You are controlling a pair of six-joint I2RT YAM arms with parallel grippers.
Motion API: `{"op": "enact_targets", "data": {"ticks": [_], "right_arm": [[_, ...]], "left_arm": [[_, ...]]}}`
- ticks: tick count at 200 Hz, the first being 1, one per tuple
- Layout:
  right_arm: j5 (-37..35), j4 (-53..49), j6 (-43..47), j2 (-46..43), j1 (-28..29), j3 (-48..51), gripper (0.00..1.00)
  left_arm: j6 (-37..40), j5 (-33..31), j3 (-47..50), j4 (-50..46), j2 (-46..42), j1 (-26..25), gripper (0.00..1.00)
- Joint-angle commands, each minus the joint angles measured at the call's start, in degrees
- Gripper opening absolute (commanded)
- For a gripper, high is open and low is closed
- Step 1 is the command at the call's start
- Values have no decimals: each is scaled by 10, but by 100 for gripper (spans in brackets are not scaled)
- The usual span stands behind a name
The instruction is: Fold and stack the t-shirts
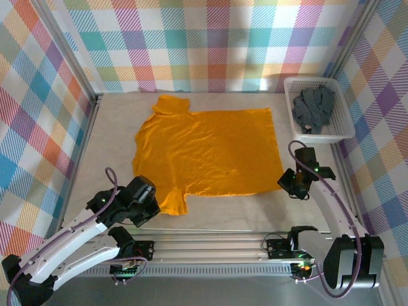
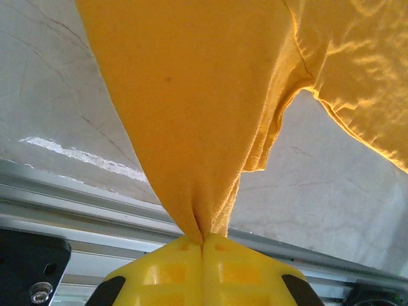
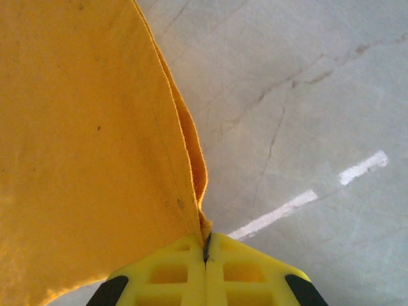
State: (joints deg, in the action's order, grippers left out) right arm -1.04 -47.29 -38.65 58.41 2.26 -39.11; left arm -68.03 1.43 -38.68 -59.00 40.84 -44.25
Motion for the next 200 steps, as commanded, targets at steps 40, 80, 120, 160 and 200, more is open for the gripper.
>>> {"op": "enact_targets", "data": {"ticks": [40, 80, 120, 160, 200], "right_arm": [[2, -18, -23, 58, 3, -38, 0], [2, -3, -41, 139, -4, -100, 0], [-1, 3, -54, 229, -15, -170, 0], [-1, 5, -57, 290, -20, -233, 0], [-1, -3, -52, 341, -20, -288, 0]], "left_arm": [[47, -104, -119, 40, 141, 15, 0], [145, -106, -240, 76, 288, 113, 0], [218, -71, -311, 113, 376, 198, 0], [273, -55, -382, 145, 438, 237, 0], [310, -54, -428, 157, 485, 265, 0]]}}
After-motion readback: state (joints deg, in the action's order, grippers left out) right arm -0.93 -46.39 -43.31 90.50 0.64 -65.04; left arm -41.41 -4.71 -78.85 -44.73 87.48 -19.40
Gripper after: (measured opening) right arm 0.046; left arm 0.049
